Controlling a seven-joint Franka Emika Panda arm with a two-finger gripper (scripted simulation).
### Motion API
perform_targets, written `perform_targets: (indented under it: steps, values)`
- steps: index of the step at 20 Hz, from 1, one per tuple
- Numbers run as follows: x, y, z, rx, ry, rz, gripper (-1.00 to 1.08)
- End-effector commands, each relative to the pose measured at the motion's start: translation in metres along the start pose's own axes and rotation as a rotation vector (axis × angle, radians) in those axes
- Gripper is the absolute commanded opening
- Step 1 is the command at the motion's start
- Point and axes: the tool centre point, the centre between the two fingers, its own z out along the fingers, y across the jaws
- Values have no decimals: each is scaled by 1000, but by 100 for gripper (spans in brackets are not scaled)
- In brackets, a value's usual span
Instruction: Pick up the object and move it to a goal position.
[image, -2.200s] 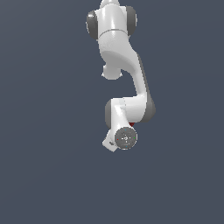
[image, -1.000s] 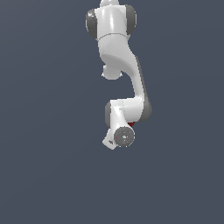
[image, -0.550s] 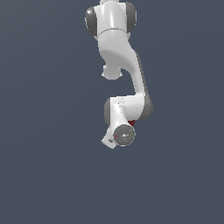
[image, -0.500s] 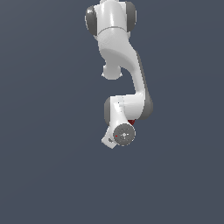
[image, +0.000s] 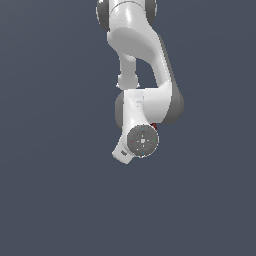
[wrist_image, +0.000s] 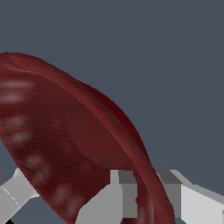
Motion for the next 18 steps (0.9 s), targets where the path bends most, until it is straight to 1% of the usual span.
perform_targets:
  steps: [1,10,18]
  values:
    - [-10,-8,-23,-1,1,0,-100]
    - [-39,-29,-93,-1,1,0,-100]
    - [-50,-37,-122,-1,1,0,-100]
